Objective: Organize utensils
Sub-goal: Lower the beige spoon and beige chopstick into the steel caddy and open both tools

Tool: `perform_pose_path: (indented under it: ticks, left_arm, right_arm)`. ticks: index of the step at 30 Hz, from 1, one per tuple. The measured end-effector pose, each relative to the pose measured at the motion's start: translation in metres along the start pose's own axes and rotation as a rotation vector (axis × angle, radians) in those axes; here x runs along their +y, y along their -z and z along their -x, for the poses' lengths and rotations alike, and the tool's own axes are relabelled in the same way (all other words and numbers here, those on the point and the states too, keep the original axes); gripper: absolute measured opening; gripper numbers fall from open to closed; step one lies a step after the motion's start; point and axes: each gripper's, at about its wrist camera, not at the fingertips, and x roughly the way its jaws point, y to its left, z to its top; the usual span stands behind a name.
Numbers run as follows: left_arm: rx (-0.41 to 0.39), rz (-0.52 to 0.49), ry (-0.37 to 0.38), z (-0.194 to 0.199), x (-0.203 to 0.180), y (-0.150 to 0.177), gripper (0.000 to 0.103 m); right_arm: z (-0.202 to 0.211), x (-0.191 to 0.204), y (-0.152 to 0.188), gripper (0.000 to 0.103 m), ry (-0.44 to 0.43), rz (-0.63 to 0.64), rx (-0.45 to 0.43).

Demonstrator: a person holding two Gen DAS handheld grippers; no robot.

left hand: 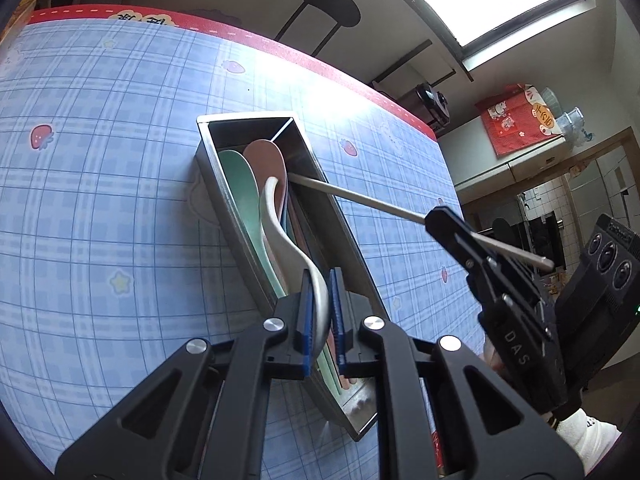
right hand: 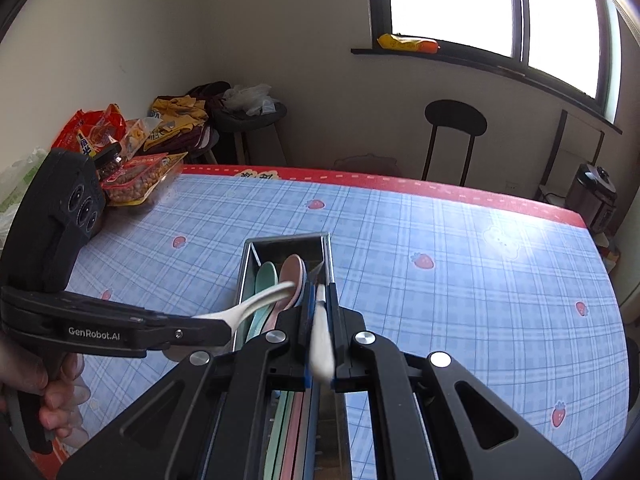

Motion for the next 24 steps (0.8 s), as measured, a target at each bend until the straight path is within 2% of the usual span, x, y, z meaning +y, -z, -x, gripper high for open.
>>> perform_pose_path:
  ticks: [8,21,24]
  left_arm:
    - [0.013,0.023,-0.01,-0.023,-0.003,-0.014,0.013]
    - [0.053,0.018,-0.027,-0.054,-0.015,-0.027,0.013]
    - [0.051,0.003,-0.043,-0.056,-0.019,-0.027,0.025]
  right_arm:
    - [-0.024,0.0,0.024,0.006,-0.022,-0.024,0.108]
    - [-0.052,0.007,0.037,0.007,-0.039,-0.004,0.229]
    - [-0.051,0.009,0.04,0.007,-0.051,0.003,0.244]
